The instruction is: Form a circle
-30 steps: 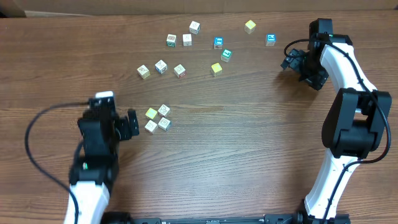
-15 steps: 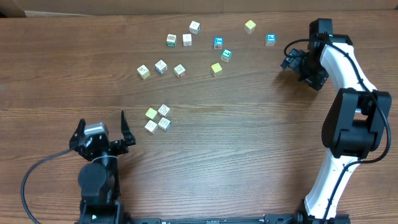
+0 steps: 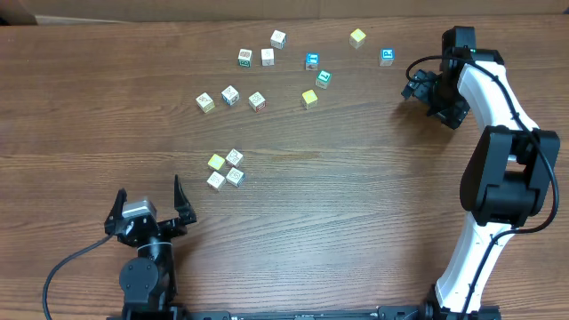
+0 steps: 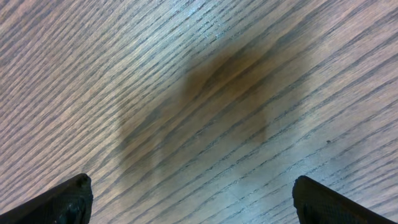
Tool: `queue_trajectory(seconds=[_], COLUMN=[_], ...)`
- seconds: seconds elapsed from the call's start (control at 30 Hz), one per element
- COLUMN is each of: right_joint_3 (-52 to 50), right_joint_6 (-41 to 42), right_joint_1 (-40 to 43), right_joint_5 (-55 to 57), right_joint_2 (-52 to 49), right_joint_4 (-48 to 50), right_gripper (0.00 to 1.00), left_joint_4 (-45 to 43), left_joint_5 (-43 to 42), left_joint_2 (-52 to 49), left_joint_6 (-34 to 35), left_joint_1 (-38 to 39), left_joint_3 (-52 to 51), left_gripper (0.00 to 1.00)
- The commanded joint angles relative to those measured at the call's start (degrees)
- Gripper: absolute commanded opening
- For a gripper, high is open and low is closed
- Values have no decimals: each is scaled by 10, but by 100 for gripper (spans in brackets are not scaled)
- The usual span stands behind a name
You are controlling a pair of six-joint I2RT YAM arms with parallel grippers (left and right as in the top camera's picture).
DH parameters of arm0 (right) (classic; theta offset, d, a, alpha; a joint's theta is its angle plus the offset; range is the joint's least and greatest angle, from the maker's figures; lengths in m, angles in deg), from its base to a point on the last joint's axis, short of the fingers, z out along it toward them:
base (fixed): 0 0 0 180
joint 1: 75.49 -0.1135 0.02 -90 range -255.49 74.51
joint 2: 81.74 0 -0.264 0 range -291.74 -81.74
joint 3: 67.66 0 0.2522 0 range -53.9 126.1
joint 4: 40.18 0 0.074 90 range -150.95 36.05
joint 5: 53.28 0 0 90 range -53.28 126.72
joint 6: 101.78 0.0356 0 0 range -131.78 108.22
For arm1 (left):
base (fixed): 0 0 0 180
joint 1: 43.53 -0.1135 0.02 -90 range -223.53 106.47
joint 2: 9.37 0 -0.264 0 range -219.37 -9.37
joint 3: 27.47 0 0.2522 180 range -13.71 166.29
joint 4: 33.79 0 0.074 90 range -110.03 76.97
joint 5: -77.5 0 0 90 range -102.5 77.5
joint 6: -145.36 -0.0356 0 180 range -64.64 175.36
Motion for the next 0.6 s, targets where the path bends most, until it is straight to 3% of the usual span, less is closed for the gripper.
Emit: queue_trajectory(seconds=[0.0,0.57], right_joint_3=[11,11], right_joint_6=[0,0], right_joint_1=[0,0], right_joint_5=[-1,-1], right_joint_2=[7,7], right_joint_4=[2,2], right_gripper=[100,100], left_joint_4=[41,51], left_joint_5=[22,-46], left_joint_2=[39,40], left_joint_6=[10,-9], left_joint_1=[-3,21], left_joint_3=[-3,-3], left_gripper=[100,100])
